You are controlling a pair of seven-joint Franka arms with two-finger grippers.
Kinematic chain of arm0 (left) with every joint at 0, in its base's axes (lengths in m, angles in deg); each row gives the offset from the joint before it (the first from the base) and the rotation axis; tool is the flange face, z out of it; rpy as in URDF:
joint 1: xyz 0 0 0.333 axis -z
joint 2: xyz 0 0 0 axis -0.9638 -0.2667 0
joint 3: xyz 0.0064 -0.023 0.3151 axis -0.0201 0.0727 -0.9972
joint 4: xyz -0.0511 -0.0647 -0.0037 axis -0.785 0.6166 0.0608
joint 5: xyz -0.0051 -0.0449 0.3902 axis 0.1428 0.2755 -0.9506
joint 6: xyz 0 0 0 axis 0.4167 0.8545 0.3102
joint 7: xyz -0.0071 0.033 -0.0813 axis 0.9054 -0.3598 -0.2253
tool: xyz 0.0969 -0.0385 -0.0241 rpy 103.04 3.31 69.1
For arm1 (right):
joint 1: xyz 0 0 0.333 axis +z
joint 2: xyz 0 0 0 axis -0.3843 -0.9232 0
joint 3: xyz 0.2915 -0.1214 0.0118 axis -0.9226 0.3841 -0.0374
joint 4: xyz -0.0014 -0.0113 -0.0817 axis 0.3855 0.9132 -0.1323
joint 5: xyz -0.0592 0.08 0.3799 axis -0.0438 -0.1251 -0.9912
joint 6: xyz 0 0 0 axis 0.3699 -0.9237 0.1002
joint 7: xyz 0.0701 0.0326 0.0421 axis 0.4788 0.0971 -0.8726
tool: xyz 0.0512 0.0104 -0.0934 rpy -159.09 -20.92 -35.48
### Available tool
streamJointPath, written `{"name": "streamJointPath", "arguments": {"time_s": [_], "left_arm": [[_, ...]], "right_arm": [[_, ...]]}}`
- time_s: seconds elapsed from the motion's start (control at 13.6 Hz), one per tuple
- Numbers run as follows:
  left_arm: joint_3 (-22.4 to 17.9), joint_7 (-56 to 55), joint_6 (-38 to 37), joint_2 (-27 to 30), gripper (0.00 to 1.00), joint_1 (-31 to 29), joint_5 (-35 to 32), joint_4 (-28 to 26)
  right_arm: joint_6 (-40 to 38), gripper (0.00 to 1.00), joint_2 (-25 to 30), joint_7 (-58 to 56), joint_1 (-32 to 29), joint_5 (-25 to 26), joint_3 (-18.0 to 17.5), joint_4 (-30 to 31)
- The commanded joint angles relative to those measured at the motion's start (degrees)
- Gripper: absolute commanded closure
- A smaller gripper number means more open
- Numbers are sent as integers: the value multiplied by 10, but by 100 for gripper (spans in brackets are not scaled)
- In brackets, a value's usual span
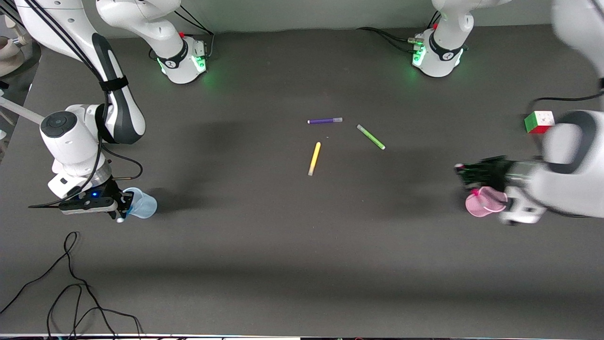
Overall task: Place pink and blue markers in matching cups
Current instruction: 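Lower the pink marker into the pink cup and open the left gripper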
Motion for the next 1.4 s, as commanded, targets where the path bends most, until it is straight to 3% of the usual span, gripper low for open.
{"name": "streamJointPath", "arguments": {"time_s": [0.0,0.29,0.59,0.88,1.18,1.33], "left_arm": [[11,33,-57,-93,100,-84,89,76],[11,47,-90,-147,100,-137,140,98],[11,49,-107,-201,100,-182,211,93],[10,82,-115,-229,100,-197,223,87],[8,123,-112,-250,100,-204,224,87],[7,144,-107,-257,72,-207,223,87]], "right_arm": [[10,0,-5,10,1,1,2,-4],[-37,0,6,11,3,-2,-2,-27],[-272,0,41,11,5,-107,-24,-125],[-532,0,91,11,3,-109,-33,-234],[-637,0,174,11,-9,-88,-42,-237],[-654,0,189,38,-27,-76,-70,-237]]}}
